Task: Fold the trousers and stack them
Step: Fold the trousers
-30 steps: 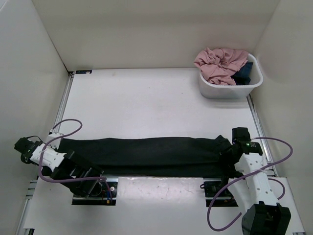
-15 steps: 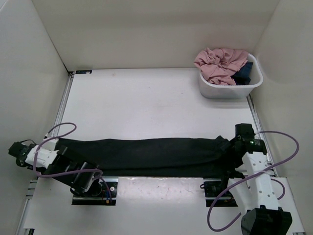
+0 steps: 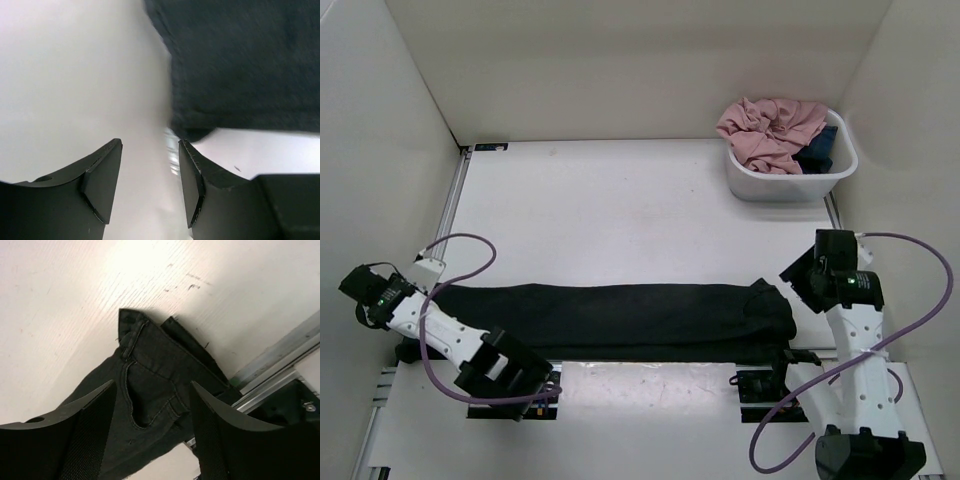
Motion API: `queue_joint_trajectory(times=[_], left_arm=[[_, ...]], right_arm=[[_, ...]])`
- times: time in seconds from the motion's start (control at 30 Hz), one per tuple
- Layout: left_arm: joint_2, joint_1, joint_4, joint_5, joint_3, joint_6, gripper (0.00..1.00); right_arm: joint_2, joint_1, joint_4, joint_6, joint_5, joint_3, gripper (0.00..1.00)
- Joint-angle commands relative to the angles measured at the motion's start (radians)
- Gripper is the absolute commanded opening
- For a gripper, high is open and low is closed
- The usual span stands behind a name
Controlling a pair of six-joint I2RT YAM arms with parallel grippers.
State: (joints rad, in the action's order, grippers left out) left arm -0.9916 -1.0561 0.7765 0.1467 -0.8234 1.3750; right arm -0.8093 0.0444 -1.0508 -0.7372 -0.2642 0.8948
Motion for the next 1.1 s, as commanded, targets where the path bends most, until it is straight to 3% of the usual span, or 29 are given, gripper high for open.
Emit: queue_joint_trajectory(times=[0.0, 0.13, 0.23, 0.37, 0.57, 0.77, 0.93, 1.07], left_arm=[[-0.039, -0.039, 0.096, -0.081, 0.035, 0.012, 0.61], [-0.048, -0.061, 0.096, 0.040, 0.024, -0.009, 0.62], [-0.077, 0.050, 0.075, 0.063, 0.010, -0.121, 0.62], [-0.192, 0.183, -0.055, -0.094, 0.088, -0.261, 0.57], [-0.280, 0.286, -0.289, -0.219, 0.273, -0.318, 0.55], [-0.373, 0.496, -0.364, -0.263, 0.227, -0.490, 0.55], [-0.519, 0.654, -0.364, -0.297, 0.054, -0.640, 0.55], [-0.539, 0.720, -0.318, -0.297, -0.060, -0.717, 0.55]], right_arm=[[-0.004, -0.015, 0.081, -0.011, 0.124, -0.095, 0.65], [-0.072, -0.104, 0.228, -0.073, 0.214, -0.198, 0.56], [-0.201, -0.208, 0.249, -0.105, 0.130, -0.198, 0.53], [-0.379, -0.274, 0.268, -0.157, 0.137, -0.240, 0.46], [-0.517, -0.264, 0.393, -0.229, 0.135, -0.355, 0.41], [-0.659, -0.141, 0.367, -0.220, -0.084, -0.147, 0.41], [-0.810, -0.048, 0.316, -0.122, -0.115, 0.142, 0.41], [-0.905, -0.048, 0.272, -0.025, -0.139, 0.326, 0.41]])
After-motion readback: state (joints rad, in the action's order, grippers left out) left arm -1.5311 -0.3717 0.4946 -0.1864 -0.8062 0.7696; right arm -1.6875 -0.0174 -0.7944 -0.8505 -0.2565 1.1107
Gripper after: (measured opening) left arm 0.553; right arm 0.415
